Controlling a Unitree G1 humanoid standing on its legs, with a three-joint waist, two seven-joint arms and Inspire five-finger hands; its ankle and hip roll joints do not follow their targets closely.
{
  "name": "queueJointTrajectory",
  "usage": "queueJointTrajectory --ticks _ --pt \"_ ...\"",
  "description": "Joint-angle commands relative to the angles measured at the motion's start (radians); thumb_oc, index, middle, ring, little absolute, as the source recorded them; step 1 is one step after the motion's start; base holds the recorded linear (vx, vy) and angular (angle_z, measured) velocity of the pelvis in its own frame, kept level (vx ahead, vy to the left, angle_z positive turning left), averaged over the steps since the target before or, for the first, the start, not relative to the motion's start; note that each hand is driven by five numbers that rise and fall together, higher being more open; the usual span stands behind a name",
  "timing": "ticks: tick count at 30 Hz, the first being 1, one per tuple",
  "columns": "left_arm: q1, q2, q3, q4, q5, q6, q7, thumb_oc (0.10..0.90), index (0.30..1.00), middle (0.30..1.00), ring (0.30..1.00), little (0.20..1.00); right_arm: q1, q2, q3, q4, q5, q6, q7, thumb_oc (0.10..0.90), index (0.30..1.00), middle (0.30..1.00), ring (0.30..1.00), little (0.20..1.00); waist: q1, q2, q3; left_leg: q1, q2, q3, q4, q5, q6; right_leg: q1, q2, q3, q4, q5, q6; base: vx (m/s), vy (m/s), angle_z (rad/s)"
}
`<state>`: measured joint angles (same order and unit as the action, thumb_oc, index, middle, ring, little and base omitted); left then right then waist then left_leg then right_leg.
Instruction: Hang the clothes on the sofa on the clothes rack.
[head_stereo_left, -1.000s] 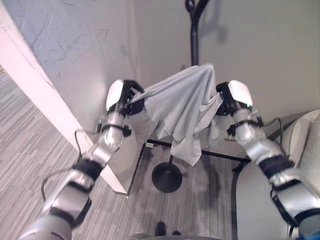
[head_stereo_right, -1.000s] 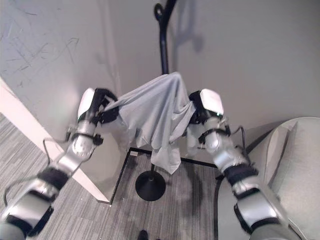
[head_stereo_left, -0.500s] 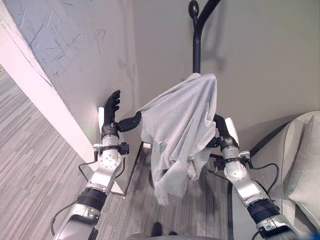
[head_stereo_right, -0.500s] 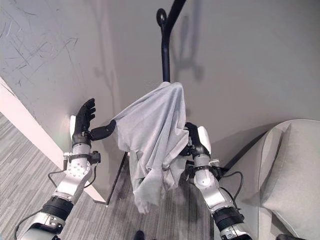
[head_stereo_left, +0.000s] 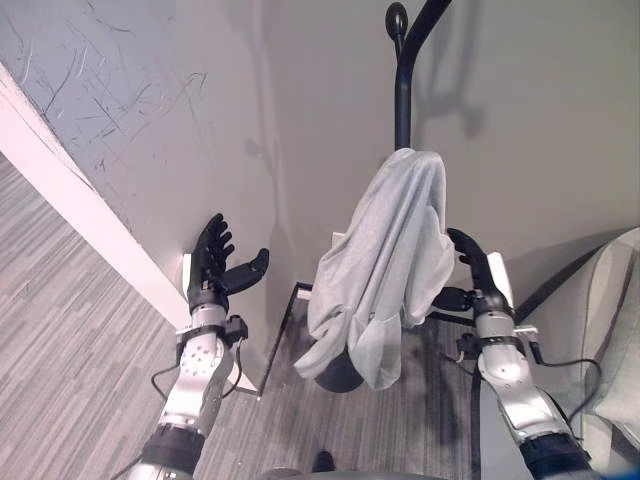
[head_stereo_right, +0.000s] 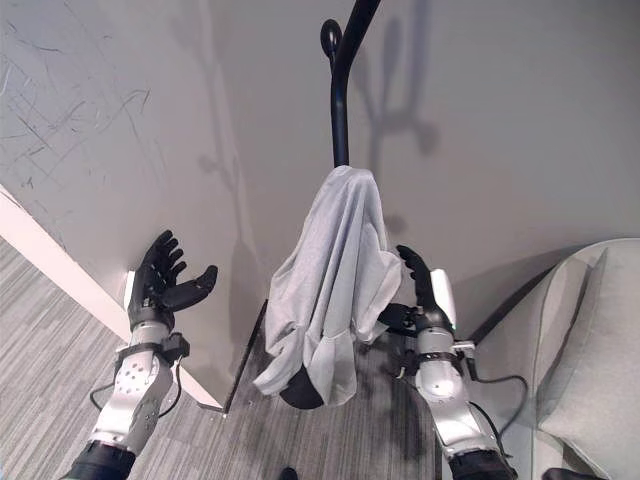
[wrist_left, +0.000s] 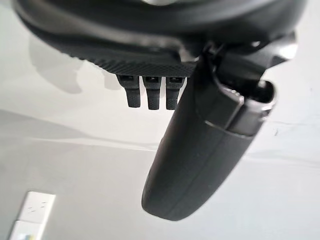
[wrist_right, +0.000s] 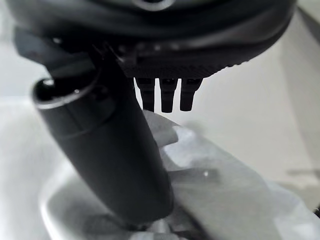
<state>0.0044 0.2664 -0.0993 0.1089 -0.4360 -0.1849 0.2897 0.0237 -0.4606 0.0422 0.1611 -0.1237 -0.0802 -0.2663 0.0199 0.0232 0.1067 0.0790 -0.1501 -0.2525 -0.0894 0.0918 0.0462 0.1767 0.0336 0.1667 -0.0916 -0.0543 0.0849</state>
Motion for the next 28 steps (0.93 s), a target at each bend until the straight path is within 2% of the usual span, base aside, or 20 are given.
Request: queueJointTrajectory --ticks 1,4,7,8,9,10,11,13,15,16,17,18,19,20,24,25,26,28 --pt "0.062 0.114 0.135 -0.076 -0.053 -0.032 -0.062 0.800 0.900 0.900 0.900 0.900 0.016 -0.062 -0.085 -0.107 0.072 -0.081 0.030 0.800 0.900 0.900 0.900 0.900 0.046 -0.046 -0.107 -0.068 0.087 -0.051 0.002 -0.041 -0.037 -0.063 -0.064 -0.008 0.004 0.065 0.004 0.00 0.000 0.00" --pt "0.104 0.126 0.153 -0.090 -0.068 -0.030 -0.093 0.800 0.900 0.900 0.900 0.900 0.047 -0.056 -0.112 -0.135 0.117 -0.091 0.056 0.800 0.900 0.900 0.900 0.900 0.043 -0.045 -0.106 -0.069 0.088 -0.049 0.002 -0.042 -0.037 -0.064 -0.065 -0.009 0.004 0.065 0.006 0.00 0.000 0.00" --pt "0.173 0.127 0.207 -0.005 -0.066 -0.046 -0.156 0.800 0.900 0.900 0.900 0.900 0.136 -0.001 -0.165 -0.168 0.272 -0.148 0.121 0.800 0.900 0.900 0.900 0.900 0.036 -0.047 -0.101 -0.066 0.091 -0.036 0.002 -0.046 -0.038 -0.062 -0.067 -0.004 0.004 0.065 0.006 0.00 0.000 0.00" --pt "0.189 0.119 0.218 0.114 -0.047 -0.049 -0.162 0.800 0.900 0.900 0.900 0.900 0.184 0.037 -0.186 -0.155 0.365 -0.170 0.155 0.800 0.900 0.900 0.900 0.900 0.029 -0.047 -0.097 -0.063 0.093 -0.030 0.002 -0.047 -0.039 -0.064 -0.067 -0.002 0.005 0.065 0.007 0.00 -0.006 -0.04" --pt "0.191 0.084 0.237 0.200 -0.132 -0.046 -0.183 0.800 0.900 0.900 0.900 0.900 0.203 0.052 -0.196 -0.144 0.397 -0.173 0.175 0.800 0.900 0.900 0.900 0.900 0.026 -0.048 -0.096 -0.062 0.094 -0.029 0.002 -0.048 -0.039 -0.065 -0.067 0.000 0.006 0.064 0.007 0.00 -0.004 -0.03" --pt "0.189 0.086 0.237 0.204 -0.134 -0.048 -0.186 0.800 0.900 0.900 0.900 0.900 0.203 0.052 -0.197 -0.144 0.398 -0.173 0.176 0.800 0.900 0.900 0.900 0.900 0.026 -0.048 -0.096 -0.062 0.094 -0.029 0.002 -0.048 -0.038 -0.065 -0.067 0.000 0.006 0.064 0.007 0.03 -0.009 -0.04" --pt "0.158 0.033 0.255 0.434 -0.224 -0.018 -0.186 0.800 0.900 0.900 0.900 0.900 0.219 0.088 -0.192 -0.089 0.470 -0.180 0.186 0.800 0.900 0.900 0.900 0.900 0.017 -0.048 -0.094 -0.056 0.095 -0.024 0.002 -0.057 -0.035 -0.063 -0.068 0.002 0.007 0.058 0.006 -0.02 0.001 -0.05" --pt "0.146 -0.004 0.266 0.595 -0.253 -0.013 -0.187 0.800 0.900 0.900 0.900 0.900 0.222 0.118 -0.182 -0.020 0.549 -0.180 0.204 0.800 0.900 0.900 0.900 0.900 0.008 -0.046 -0.086 -0.062 0.097 -0.020 0.002 -0.047 -0.035 -0.074 -0.067 0.006 0.010 0.066 0.007 -0.02 0.007 -0.05" --pt "0.117 -0.046 0.306 0.811 -0.339 0.009 -0.224 0.800 0.900 0.900 0.900 0.900 0.209 0.147 -0.141 0.114 0.612 -0.169 0.203 0.800 0.900 0.900 0.900 0.900 0.004 -0.047 -0.082 -0.063 0.098 -0.017 0.002 -0.047 -0.036 -0.080 -0.066 0.008 0.011 0.067 0.007 -0.01 0.001 -0.12" --pt "0.109 -0.052 0.313 0.883 -0.341 0.014 -0.225 0.800 0.900 0.900 0.900 0.900 0.207 0.159 -0.116 0.179 0.637 -0.154 0.211 0.800 0.900 0.900 0.900 0.900 0.006 -0.048 -0.082 -0.059 0.098 -0.016 0.002 -0.055 -0.034 -0.076 -0.067 0.007 0.009 0.060 0.006 -0.02 -0.004 -0.19" --pt "0.096 -0.057 0.315 0.974 -0.339 0.014 -0.236 0.800 0.900 0.900 0.900 0.900 0.185 0.186 -0.090 0.308 0.714 -0.149 0.233 0.800 0.900 0.900 0.900 0.900 0.008 -0.050 -0.078 -0.058 0.098 -0.016 0.002 -0.055 -0.034 -0.076 -0.066 0.008 0.009 0.060 0.005 0.01 -0.007 -0.12" --pt "0.091 -0.061 0.305 1.065 -0.310 0.023 -0.245 0.800 0.900 0.900 0.900 0.900 0.167 0.214 -0.071 0.427 0.777 -0.140 0.239 0.800 0.900 0.900 0.900 0.900 0.012 -0.051 -0.079 -0.059 0.099 -0.016 0.002 -0.054 -0.035 -0.077 -0.065 0.008 0.008 0.062 0.004 0.00 0.000 0.00" --pt "0.087 -0.059 0.307 1.071 -0.310 0.021 -0.249 0.800 0.900 0.900 0.900 0.900 0.161 0.213 -0.070 0.436 0.781 -0.145 0.244 0.800 0.900 0.900 0.900 0.900 0.012 -0.052 -0.077 -0.058 0.098 -0.016 0.002 -0.055 -0.034 -0.077 -0.065 0.009 0.008 0.061 0.004 -0.01 -0.012 0.06" --pt "0.069 -0.053 0.275 1.206 -0.221 0.041 -0.258 0.800 0.900 0.900 0.900 0.900 0.111 0.262 -0.034 0.657 0.880 -0.103 0.258 0.800 0.900 0.900 0.900 0.900 0.020 -0.056 -0.077 -0.058 0.098 -0.015 0.002 -0.056 -0.036 -0.076 -0.064 0.006 0.007 0.060 0.002 0.00 -0.009 0.06" --pt "0.064 -0.061 0.214 1.324 -0.075 0.065 -0.256 0.800 0.900 0.900 0.900 0.900 0.045 0.346 -0.058 1.031 1.018 -0.005 0.295 0.800 0.900 0.900 0.900 0.900 0.042 -0.058 -0.087 -0.052 0.097 -0.021 0.002 -0.060 -0.038 -0.064 -0.068 -0.010 0.004 0.054 0.001 0.02 0.002 0.05" --pt "0.062 -0.061 0.214 1.325 -0.075 0.065 -0.256 0.800 0.900 0.900 0.900 0.900 0.041 0.344 -0.060 1.036 1.019 -0.005 0.298 0.800 0.900 0.900 0.900 0.900 0.043 -0.058 -0.086 -0.052 0.096 -0.022 0.002 -0.060 -0.038 -0.063 -0.068 -0.010 0.004 0.054 0.000 0.04 0.016 0.07" --pt "0.062 -0.074 0.184 1.326 -0.051 0.062 -0.260 0.800 0.900 0.900 0.900 0.900 0.028 0.357 -0.087 1.150 1.041 0.018 0.292 0.800 0.900 0.900 0.900 0.900 0.053 -0.055 -0.090 -0.050 0.095 -0.031 0.002 -0.060 -0.038 -0.058 -0.071 -0.025 0.004 0.051 0.000 0.03 0.017 0.09" --pt "0.057 -0.085 0.141 1.324 -0.005 0.064 -0.266 0.800 0.900 0.900 0.900 0.900 0.019 0.358 -0.103 1.235 1.027 0.037 0.294 0.800 0.900 0.900 0.900 0.900 0.059 -0.051 -0.094 -0.051 0.093 -0.042 0.002 -0.059 -0.038 -0.055 -0.073 -0.039 0.004 0.047 0.000 0.03 0.024 0.16"
